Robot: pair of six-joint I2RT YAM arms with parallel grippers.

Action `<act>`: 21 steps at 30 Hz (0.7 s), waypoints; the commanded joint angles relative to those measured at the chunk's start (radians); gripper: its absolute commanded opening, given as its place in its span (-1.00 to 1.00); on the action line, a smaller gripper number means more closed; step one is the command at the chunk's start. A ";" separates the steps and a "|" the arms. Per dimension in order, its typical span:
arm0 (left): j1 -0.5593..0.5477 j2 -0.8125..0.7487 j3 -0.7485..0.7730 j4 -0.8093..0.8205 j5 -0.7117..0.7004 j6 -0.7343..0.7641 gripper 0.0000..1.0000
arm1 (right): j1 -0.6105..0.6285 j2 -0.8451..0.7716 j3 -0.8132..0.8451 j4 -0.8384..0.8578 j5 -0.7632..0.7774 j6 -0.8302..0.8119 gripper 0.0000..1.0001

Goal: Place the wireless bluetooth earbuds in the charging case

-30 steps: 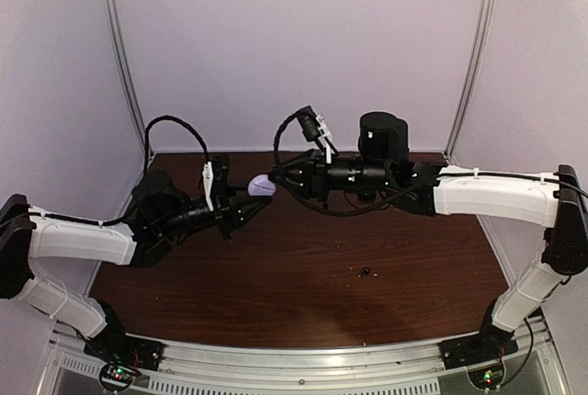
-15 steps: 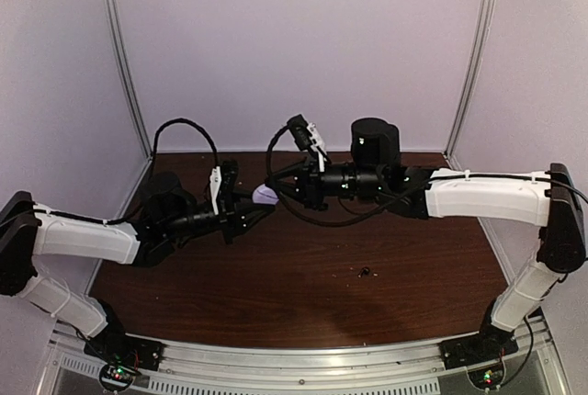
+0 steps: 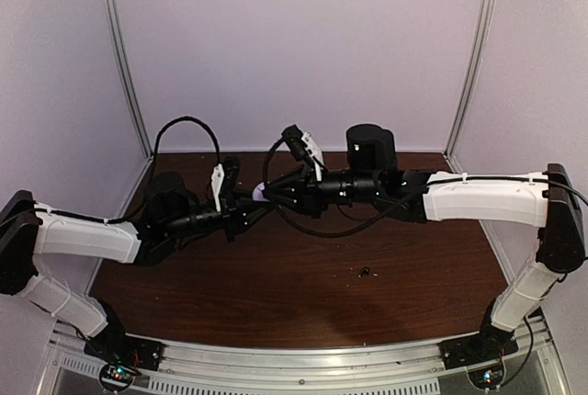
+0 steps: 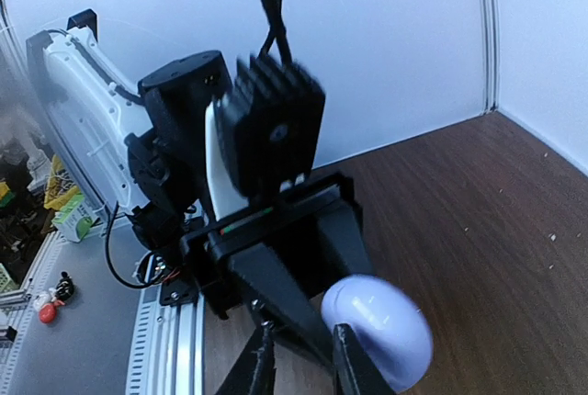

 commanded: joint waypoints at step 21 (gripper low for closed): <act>0.247 0.509 0.410 -0.170 -0.030 -0.422 -1.00 | -0.303 -0.228 -0.201 -0.028 0.196 0.047 0.41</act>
